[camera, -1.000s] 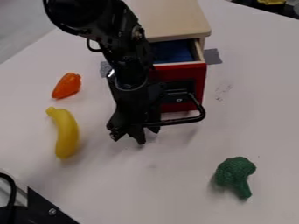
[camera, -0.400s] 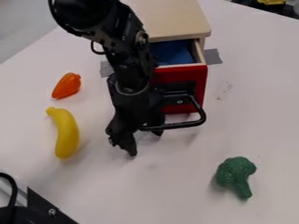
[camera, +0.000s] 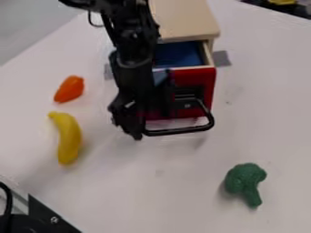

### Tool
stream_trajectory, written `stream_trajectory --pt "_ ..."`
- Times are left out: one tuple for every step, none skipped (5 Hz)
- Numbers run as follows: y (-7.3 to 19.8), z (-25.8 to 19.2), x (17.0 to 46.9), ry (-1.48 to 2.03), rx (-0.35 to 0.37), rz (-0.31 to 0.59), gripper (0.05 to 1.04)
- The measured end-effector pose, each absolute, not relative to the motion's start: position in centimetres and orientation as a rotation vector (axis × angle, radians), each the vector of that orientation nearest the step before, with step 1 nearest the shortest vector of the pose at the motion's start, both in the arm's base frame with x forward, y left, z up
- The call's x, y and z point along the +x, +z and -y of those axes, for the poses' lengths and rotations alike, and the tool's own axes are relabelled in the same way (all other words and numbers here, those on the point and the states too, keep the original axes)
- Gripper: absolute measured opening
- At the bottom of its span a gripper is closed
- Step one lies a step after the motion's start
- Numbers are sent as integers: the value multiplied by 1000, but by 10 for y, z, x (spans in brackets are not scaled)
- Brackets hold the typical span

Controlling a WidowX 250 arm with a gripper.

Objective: Open the drawer

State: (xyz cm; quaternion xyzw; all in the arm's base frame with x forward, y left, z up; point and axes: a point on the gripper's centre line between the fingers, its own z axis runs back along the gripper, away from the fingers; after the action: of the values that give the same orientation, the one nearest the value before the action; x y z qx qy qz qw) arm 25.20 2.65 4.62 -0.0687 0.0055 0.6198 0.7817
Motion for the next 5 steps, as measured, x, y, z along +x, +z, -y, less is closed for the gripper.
stream_trajectory --pt "79 -38 257 1335 -206 -9 998" --pt "105 -47 250 1166 -169 54 998" --pt "109 -53 242 982 -113 102 998" --pt "101 -66 233 862 -40 129 998" --pt "86 -91 228 847 -29 113 998"
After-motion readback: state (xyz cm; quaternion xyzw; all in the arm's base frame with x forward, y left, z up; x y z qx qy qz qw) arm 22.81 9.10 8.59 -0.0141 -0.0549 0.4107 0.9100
